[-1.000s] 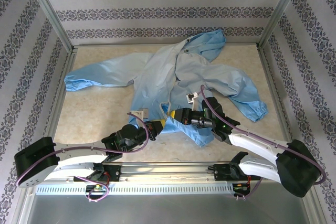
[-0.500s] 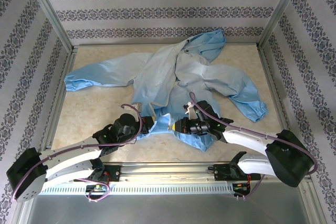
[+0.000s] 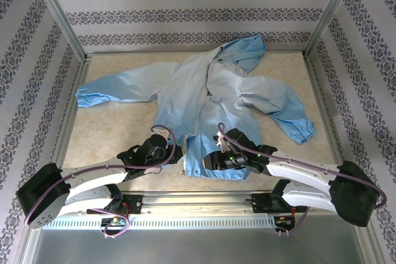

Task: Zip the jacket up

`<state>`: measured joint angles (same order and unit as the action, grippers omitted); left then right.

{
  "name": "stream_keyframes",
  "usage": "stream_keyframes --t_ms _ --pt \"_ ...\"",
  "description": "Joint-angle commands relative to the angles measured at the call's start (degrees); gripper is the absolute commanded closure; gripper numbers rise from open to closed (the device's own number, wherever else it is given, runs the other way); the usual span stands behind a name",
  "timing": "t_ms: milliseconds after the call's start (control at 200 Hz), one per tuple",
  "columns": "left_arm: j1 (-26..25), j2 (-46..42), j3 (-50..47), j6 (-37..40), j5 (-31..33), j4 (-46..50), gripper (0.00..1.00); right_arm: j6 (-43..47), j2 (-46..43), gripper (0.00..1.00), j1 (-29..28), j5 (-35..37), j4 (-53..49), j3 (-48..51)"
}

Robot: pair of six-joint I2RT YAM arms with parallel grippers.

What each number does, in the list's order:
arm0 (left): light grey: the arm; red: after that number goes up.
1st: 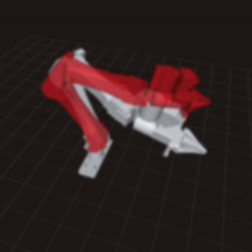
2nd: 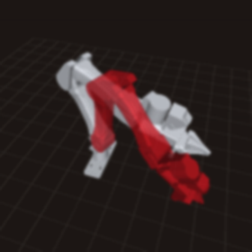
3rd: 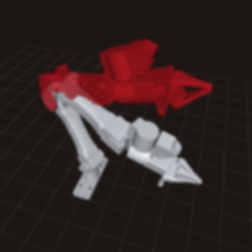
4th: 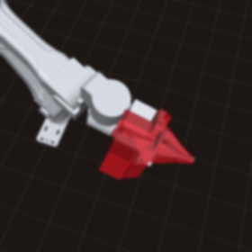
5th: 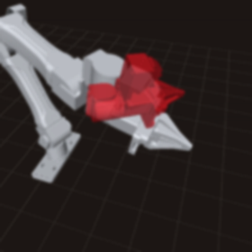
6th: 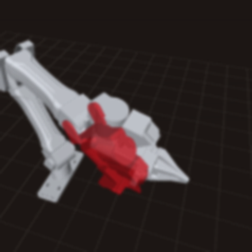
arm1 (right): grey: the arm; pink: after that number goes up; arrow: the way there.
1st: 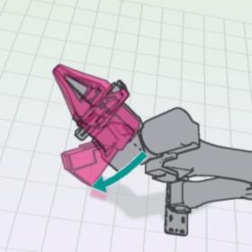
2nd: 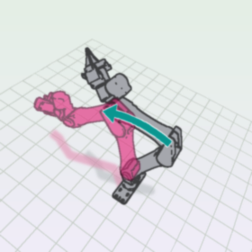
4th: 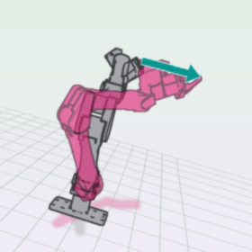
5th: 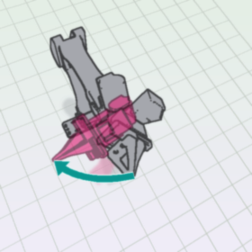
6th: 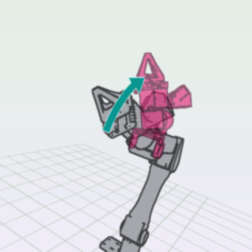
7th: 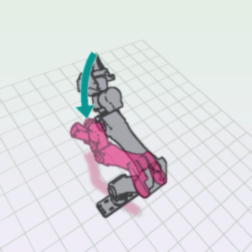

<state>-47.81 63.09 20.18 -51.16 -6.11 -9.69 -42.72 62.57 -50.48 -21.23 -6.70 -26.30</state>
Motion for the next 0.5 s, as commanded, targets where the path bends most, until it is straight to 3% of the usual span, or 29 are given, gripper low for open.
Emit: stream_keyframes --t_ms 0,135,325,495 --pt "1.1 -2.5 0.2 0.8 -0.5 1.6 1.00 2.9 -1.5 0.52 -3.9 8.0 -8.9 -3.8" --pt "1.4 -5.4 -1.1 -0.4 0.4 4.0 1.00 -0.2 1.6 0.46 -9.7 17.3 -15.8 -9.2" --pt "1.9 -5.9 1.1 -0.7 0.6 11.5 1.00 -12.1 10.4 0.41 -19.2 28.2 -14.2 -15.8" --pt "3.1 -7.2 -0.3 -1.6 0.6 13.4 1.00 -16.6 23.4 0.41 -20.6 28.6 -16.5 -24.6"
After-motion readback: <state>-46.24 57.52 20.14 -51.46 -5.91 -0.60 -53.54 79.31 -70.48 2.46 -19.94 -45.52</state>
